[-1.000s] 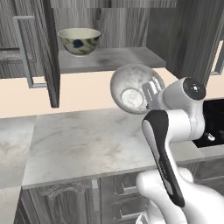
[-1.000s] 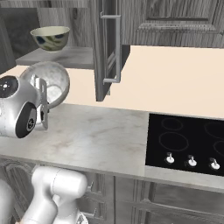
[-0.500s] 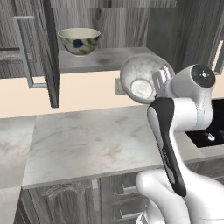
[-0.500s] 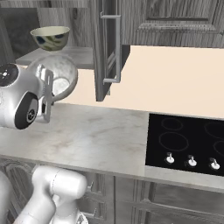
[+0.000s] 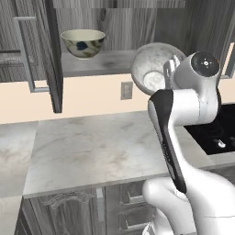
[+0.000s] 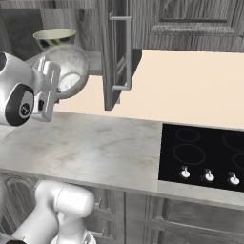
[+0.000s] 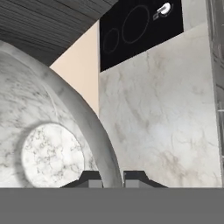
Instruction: Open the cabinet. Pick the bowls from the counter and place them in the cabinet. Then close the cabinet.
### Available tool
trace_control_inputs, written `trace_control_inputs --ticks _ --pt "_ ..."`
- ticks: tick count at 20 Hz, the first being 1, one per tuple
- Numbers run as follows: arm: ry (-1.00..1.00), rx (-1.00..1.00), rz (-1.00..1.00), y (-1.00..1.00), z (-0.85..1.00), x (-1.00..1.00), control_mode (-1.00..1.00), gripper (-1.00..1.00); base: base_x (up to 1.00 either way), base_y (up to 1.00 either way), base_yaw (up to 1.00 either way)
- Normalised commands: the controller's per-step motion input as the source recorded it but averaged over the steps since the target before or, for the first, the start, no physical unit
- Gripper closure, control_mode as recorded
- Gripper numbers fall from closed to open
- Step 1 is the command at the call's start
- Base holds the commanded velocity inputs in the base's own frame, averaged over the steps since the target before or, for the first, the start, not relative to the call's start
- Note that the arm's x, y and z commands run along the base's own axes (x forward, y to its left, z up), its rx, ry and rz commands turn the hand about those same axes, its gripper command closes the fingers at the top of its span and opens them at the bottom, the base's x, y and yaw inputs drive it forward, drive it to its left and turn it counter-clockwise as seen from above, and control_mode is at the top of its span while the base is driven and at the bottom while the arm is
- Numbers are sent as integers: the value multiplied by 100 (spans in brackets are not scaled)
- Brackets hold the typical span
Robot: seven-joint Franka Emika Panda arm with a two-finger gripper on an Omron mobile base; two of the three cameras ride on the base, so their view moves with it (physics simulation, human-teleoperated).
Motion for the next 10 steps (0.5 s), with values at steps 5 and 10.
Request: trace_control_inputs --ticks 5,10 --pt "-4 1 -3 -13 26 6 -100 100 0 0 0" --pt "0 0 0 -10 24 20 -100 100 0 0 0"
